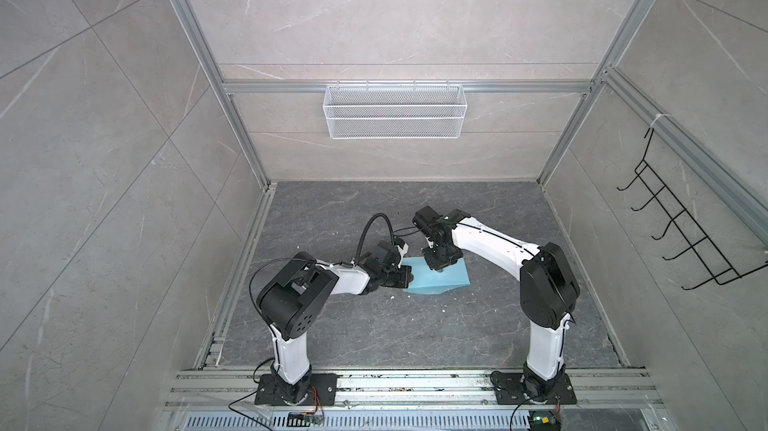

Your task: Place the letter into the envelope and seal it

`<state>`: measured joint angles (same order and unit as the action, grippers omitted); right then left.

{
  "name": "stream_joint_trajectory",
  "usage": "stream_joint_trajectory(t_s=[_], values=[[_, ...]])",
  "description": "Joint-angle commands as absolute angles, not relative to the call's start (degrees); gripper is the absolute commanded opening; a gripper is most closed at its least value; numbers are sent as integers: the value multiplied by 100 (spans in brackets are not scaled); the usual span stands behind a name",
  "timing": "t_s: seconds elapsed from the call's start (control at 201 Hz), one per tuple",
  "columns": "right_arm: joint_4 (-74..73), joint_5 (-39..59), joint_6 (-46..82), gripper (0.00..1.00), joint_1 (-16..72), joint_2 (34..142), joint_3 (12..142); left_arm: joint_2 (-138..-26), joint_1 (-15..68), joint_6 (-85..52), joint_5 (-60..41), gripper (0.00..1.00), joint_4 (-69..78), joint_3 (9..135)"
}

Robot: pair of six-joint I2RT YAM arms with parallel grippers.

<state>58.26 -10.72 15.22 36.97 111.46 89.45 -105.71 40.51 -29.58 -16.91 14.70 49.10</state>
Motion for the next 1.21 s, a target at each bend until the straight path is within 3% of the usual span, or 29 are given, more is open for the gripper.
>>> stream_joint_trajectory(t_s=[0.0, 0.189, 0.558, 1.205], values=[[6099, -1356, 1484, 0, 3623, 11110, 8857, -10767, 4052, -2942, -1607, 0, 1195, 4808], [6205, -1389, 1537, 0, 3550, 11027, 8930, -10784, 4052, -2944, -1604, 0, 1204, 4804], [6118, -261, 1782, 0, 3692, 10794, 9446, -10828, 4056, -2962, -1609, 0, 1230, 4834], [6317, -357, 1795, 0, 3980, 11686, 9944, -10819, 4054, -2964, -1608, 0, 1194, 4851]])
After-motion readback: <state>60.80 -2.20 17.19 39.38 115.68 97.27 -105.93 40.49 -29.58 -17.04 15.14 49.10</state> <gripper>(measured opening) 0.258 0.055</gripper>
